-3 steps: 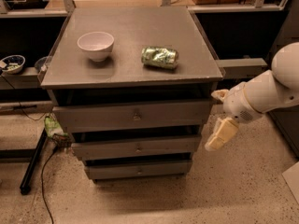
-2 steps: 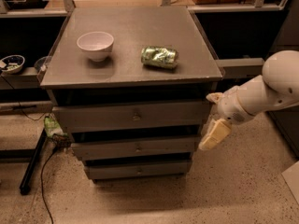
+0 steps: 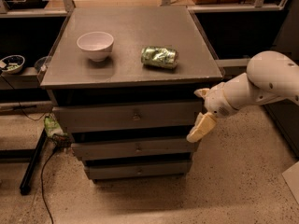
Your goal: Open top drawer
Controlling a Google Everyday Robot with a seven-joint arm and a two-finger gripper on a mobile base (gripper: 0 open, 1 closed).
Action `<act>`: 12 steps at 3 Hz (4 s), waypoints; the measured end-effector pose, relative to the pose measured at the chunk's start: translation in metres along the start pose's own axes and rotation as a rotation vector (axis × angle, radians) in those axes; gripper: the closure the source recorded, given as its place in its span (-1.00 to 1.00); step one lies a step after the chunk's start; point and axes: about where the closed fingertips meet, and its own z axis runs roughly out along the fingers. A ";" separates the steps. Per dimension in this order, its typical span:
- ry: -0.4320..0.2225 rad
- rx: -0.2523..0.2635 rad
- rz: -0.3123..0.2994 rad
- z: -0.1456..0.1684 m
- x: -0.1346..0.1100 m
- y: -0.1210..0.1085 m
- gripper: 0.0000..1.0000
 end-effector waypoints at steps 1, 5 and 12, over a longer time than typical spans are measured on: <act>-0.001 0.002 0.004 0.000 0.002 0.000 -1.00; -0.040 -0.007 -0.049 0.066 -0.017 -0.052 -1.00; -0.039 -0.141 -0.012 0.091 0.004 -0.022 -1.00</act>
Offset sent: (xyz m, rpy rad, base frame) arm 0.0408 0.0108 -0.0240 0.0143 -0.0661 0.0008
